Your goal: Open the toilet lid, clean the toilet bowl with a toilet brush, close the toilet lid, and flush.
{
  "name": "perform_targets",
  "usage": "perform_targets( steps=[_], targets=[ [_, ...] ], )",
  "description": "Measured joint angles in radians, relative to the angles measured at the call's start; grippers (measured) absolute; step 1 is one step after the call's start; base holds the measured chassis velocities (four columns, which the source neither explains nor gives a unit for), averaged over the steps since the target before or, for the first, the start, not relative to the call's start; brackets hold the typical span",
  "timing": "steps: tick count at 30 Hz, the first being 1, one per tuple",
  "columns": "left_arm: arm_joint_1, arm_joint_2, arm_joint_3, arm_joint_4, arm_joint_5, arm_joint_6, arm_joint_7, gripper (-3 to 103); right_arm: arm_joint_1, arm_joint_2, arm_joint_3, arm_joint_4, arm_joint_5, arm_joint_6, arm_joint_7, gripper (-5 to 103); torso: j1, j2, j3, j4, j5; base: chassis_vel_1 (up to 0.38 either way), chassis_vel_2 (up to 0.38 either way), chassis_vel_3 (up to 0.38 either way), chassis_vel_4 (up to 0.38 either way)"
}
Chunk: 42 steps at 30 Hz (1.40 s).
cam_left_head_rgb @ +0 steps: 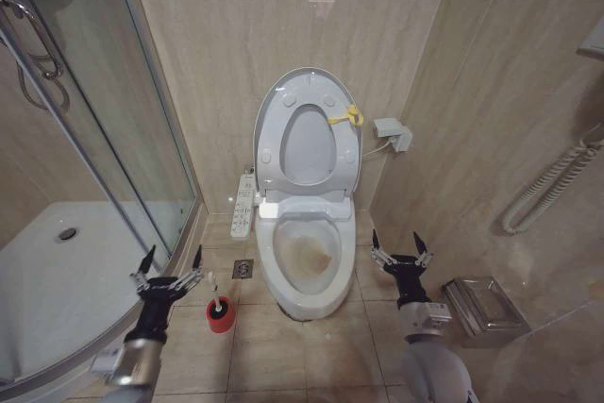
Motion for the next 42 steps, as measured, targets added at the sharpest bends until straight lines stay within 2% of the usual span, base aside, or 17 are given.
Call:
perform_targets(
  steps=[2, 3, 6, 8, 10, 11, 13, 14, 17, 19, 21, 22, 25, 27, 30, 34, 42],
  targets=[
    [-0.06, -0.017, 0.018, 0.022, 0.011, 0.078, 0.017, 100, 0.0, 0.0, 0.0, 0.0, 0.0, 0.0, 0.0, 100, 0.0, 0.0, 0.0, -0.0001, 0.0, 0.0, 0.0, 0.0, 0.0],
    [-0.06, -0.017, 0.018, 0.022, 0.011, 0.078, 0.017, 100, 0.0, 0.0, 0.0, 0.0, 0.0, 0.0, 0.0, 100, 0.0, 0.0, 0.0, -0.0001, 0.0, 0.0, 0.0, 0.0, 0.0],
    [-0.148, -0.041, 0.046, 0.055, 0.027, 0.193, 0.042, 100, 0.0, 0.0, 0.0, 0.0, 0.0, 0.0, 0.0, 100, 0.0, 0.0, 0.0, -0.0001, 0.0, 0.0, 0.0, 0.0, 0.0],
    [-0.168, -0.044, 0.049, 0.06, 0.028, 0.202, 0.044, 100, 0.0, 0.0, 0.0, 0.0, 0.0, 0.0, 0.0, 100, 0.0, 0.0, 0.0, -0.0006, -0.0002, 0.0, 0.0, 0.0, 0.0],
    [-0.228, -0.06, 0.07, 0.099, 0.038, 0.248, 0.054, 100, 0.0, 0.0, 0.0, 0.0, 0.0, 0.0, 0.0, 100, 0.0, 0.0, 0.0, 0.0012, 0.0006, 0.0, 0.0, 0.0, 0.0],
    [-0.255, -0.066, 0.083, 0.113, 0.046, 0.261, 0.058, 100, 0.0, 0.0, 0.0, 0.0, 0.0, 0.0, 0.0, 100, 0.0, 0.0, 0.0, -0.0011, -0.0008, 0.0, 0.0, 0.0, 0.0],
    [-0.268, -0.066, 0.087, 0.12, 0.052, 0.265, 0.057, 100, 0.0, 0.0, 0.0, 0.0, 0.0, 0.0, 0.0, 100, 0.0, 0.0, 0.0, -0.0009, -0.0006, 0.0, 0.0, 0.0, 0.0],
    [-0.273, -0.066, 0.09, 0.122, 0.056, 0.265, 0.057, 100, 0.0, 0.0, 0.0, 0.0, 0.0, 0.0, 0.0, 100, 0.0, 0.0, 0.0, 0.0, 0.0007, 0.0, 0.0, 0.0, 0.0],
    [-0.273, -0.062, 0.091, 0.122, 0.056, 0.241, 0.058, 100, 0.0, 0.0, 0.0, 0.0, 0.0, 0.0, 0.0, 100, 0.0, 0.0, 0.0, 0.0001, -0.0005, 0.0, 0.0, 0.0, 0.0],
    [-0.269, -0.051, 0.091, 0.122, 0.056, 0.153, 0.064, 100, 0.0, 0.0, 0.0, 0.0, 0.0, 0.0, 0.0, 100, 0.0, 0.0, 0.0, 0.0004, 0.0003, 0.0, 0.0, 0.0, 0.0],
    [-0.26, -0.04, 0.09, 0.112, 0.056, 0.095, 0.066, 100, 0.0, 0.0, 0.0, 0.0, 0.0, 0.0, 0.0, 100, 0.0, 0.0, 0.0, 0.0001, -0.0003, 0.0, 0.0, 0.0, 0.0],
    [-0.26, -0.04, 0.09, 0.112, 0.056, 0.095, 0.066, 100, 0.0, 0.0, 0.0, 0.0, 0.0, 0.0, 0.0, 100, 0.0, 0.0, 0.0, 0.0001, -0.0003, 0.0, 0.0, 0.0, 0.0],
    [-0.24, -0.023, 0.084, 0.088, 0.045, 0.034, 0.055, 100, 0.0, 0.0, 0.0, 0.0, 0.0, 0.0, 0.0, 100, 0.0, 0.0, 0.0, 0.0, 0.0, 0.0, 0.0, 0.0, 0.0],
    [-0.234, -0.021, 0.082, 0.089, 0.045, 0.02, 0.051, 100, 0.0, 0.0, 0.0, 0.0, 0.0, 0.0, 0.0, 100, 0.0, 0.0, 0.0, 0.0001, 0.0, 0.0, 0.0, 0.0, 0.0],
    [-0.211, -0.027, 0.08, 0.135, 0.051, -0.038, 0.027, 100, 0.0, 0.0, 0.0, 0.0, 0.0, 0.0, 0.0, 100, 0.0, 0.0, 0.0, 0.0, -0.0001, 0.0, 0.0, 0.0, 0.0],
    [-0.188, -0.051, 0.08, 0.173, 0.058, -0.074, -0.009, 100, 0.0, 0.0, 0.0, 0.0, 0.0, 0.0, 0.0, 100, 0.0, 0.0, 0.0, 0.0001, -0.0001, 0.0, 0.0, 0.0, 0.0],
    [-0.179, -0.08, 0.087, 0.168, 0.077, -0.073, -0.024, 100, 0.0, 0.0, 0.0, 0.0, 0.0, 0.0, 0.0, 100, 0.0, 0.0, 0.0, 0.0, 0.0, 0.0, 0.0, 0.0, 0.0]
  ],
)
